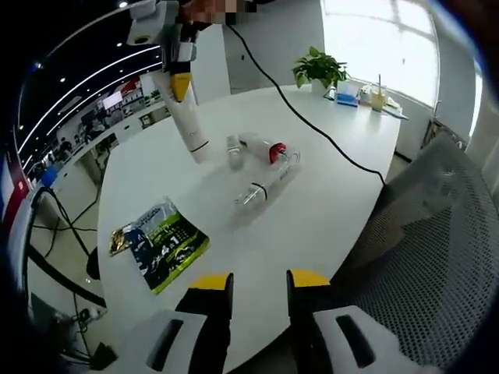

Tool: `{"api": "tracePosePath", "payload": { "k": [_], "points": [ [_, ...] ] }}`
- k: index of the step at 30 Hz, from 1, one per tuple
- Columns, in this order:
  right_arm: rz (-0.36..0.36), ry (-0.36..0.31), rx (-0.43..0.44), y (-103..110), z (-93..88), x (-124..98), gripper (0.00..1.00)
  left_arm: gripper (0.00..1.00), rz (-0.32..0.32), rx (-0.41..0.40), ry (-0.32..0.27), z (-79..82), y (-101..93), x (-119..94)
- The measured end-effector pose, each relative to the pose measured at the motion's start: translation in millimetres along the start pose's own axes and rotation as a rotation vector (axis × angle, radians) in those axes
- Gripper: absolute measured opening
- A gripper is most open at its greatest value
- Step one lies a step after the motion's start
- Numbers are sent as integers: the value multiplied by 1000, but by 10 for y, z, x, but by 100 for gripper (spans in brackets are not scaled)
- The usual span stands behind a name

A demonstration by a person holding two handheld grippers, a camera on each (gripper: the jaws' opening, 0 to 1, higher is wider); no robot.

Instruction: Arrange the skincare products in the storage area until every visible bottle or jar stands upright without overlapping.

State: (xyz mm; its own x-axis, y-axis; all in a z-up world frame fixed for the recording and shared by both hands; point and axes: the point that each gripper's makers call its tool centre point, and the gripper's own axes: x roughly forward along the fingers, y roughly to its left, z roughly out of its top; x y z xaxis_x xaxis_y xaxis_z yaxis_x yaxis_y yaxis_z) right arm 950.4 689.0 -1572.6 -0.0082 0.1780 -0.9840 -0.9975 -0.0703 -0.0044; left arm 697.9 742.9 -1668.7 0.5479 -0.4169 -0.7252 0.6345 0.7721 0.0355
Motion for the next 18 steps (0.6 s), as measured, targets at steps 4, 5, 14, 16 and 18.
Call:
{"api": "tracePosePath", "payload": {
  "k": [4, 5, 14, 16, 18],
  "points": [
    [2, 4, 5, -63, -81, 41, 6, 27, -1, -1, 6, -9, -1, 5],
    [-1, 4, 7, -86, -99, 49, 6, 27, -2, 1, 7, -11, -1, 7],
    [-24, 28, 69, -247, -314, 98, 6, 26, -3, 16, 22, -39, -17, 20],
    [-31, 27, 85, -269, -349, 104, 6, 26, -5, 20, 25, -46, -21, 27],
    [-36, 34, 96, -291, -401, 117, 6, 26, -8, 25, 33, -60, -30, 31]
  ]
}}
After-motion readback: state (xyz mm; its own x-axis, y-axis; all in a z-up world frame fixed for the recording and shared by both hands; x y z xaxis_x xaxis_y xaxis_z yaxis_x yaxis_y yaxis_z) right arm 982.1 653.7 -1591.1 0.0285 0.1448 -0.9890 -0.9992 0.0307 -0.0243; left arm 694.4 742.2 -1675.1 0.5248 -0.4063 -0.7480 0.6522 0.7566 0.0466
